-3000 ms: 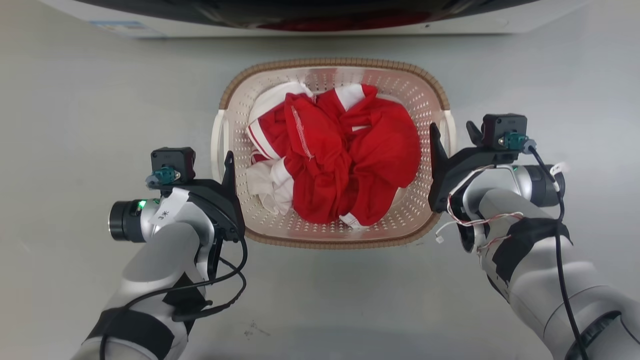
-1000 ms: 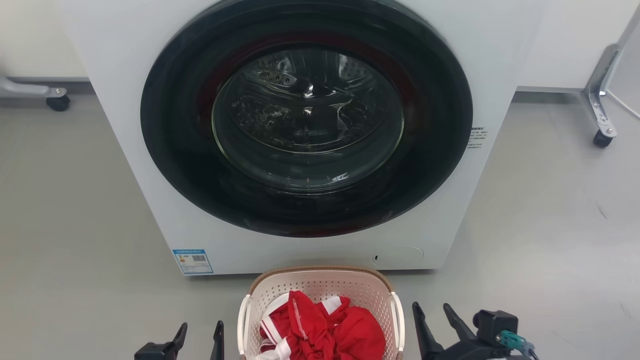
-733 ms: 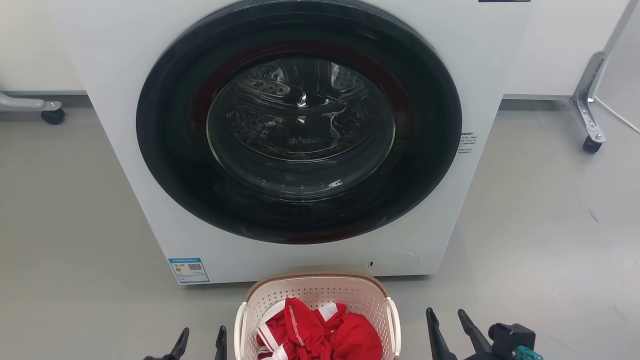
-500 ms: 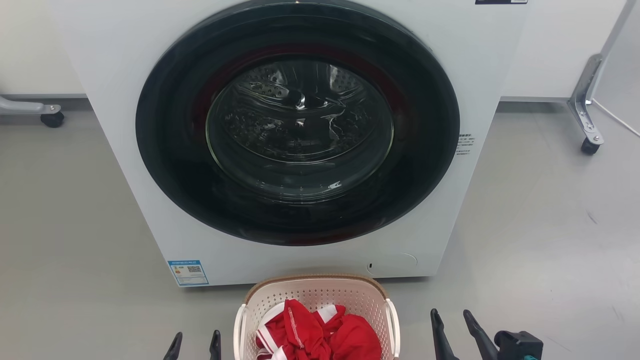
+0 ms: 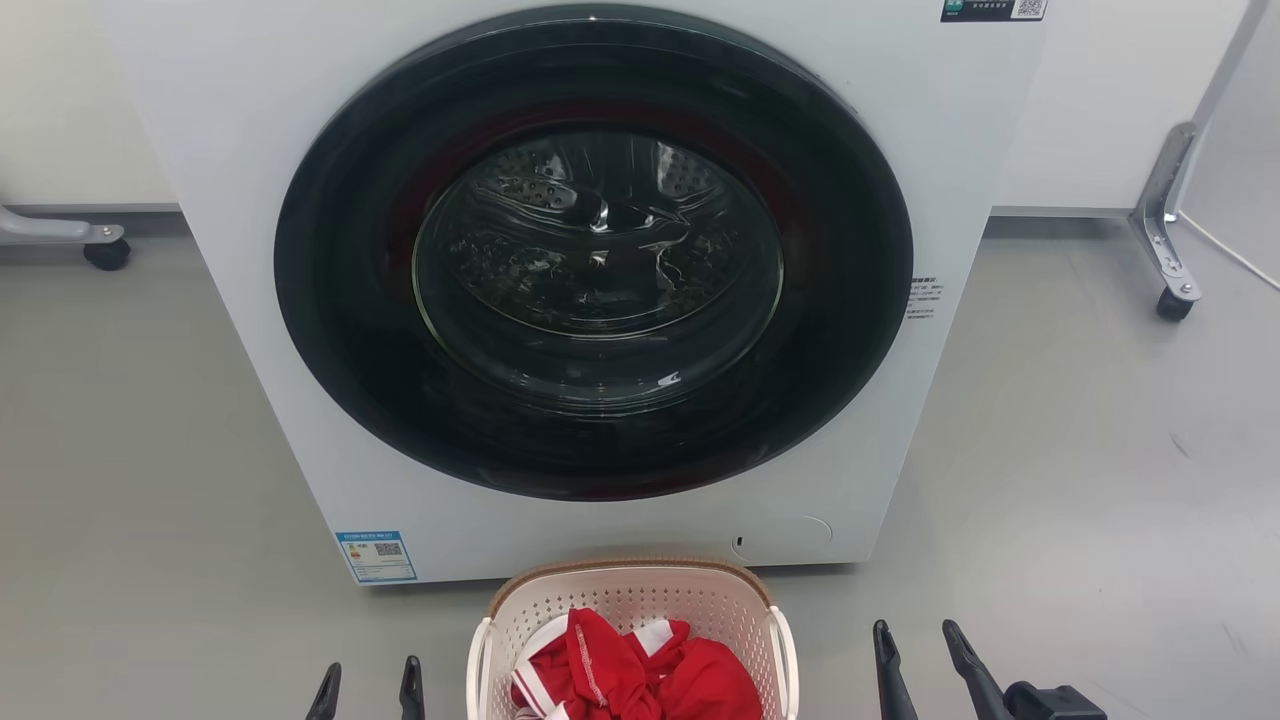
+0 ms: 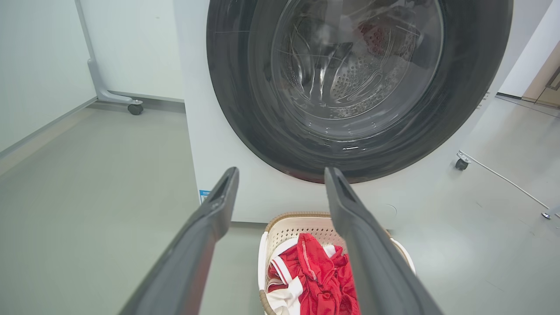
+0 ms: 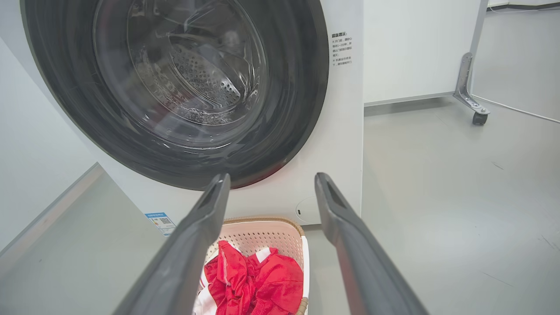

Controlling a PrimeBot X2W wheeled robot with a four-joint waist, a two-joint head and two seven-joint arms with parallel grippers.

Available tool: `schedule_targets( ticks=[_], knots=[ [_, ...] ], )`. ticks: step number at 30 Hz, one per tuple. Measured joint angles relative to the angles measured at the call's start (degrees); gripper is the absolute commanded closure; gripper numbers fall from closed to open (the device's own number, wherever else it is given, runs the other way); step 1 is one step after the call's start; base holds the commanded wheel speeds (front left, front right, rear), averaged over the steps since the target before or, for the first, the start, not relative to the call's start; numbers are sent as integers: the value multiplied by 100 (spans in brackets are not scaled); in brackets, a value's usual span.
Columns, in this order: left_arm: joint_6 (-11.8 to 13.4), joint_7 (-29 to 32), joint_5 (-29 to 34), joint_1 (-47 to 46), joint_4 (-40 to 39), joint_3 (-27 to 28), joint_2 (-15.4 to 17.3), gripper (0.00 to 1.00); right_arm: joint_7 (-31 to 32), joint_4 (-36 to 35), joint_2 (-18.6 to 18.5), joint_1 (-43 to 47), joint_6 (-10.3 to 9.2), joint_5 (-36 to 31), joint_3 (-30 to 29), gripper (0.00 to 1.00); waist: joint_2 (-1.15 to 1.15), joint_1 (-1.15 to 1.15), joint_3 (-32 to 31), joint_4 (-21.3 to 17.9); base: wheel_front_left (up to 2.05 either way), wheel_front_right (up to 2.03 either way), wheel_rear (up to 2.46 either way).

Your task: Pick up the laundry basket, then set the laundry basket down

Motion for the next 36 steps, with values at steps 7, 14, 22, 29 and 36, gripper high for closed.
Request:
schedule_targets(
  ticks=[7, 14, 22, 29, 36],
  knots=[
    [1, 0, 245, 83, -118, 96, -112, 0, 0, -291, 60, 127, 0, -186, -116, 0, 0, 0, -11, -14, 0, 0, 0],
    [1, 0, 355, 84, -207, 159, -147, 0, 0, -444, 86, 215, 0, -338, -182, 0, 0, 0, -2, -15, 0, 0, 0],
    [1, 0, 435, 93, -307, 222, -181, 0, 0, -543, 112, 253, 0, -476, -276, 0, 0, 0, 12, -13, 0, 0, 0],
    [-4, 8, 545, 139, -266, 224, -201, 100, 11, -503, 122, 333, 0, -499, -301, 100, 0, 0, 24, -6, 0, 0, 0],
    [-18, 63, 480, 256, -3, 244, -226, 100, 35, -247, 125, 522, 25, -398, -334, 100, 1, 0, 33, -9, 0, 0, 0]
  ],
)
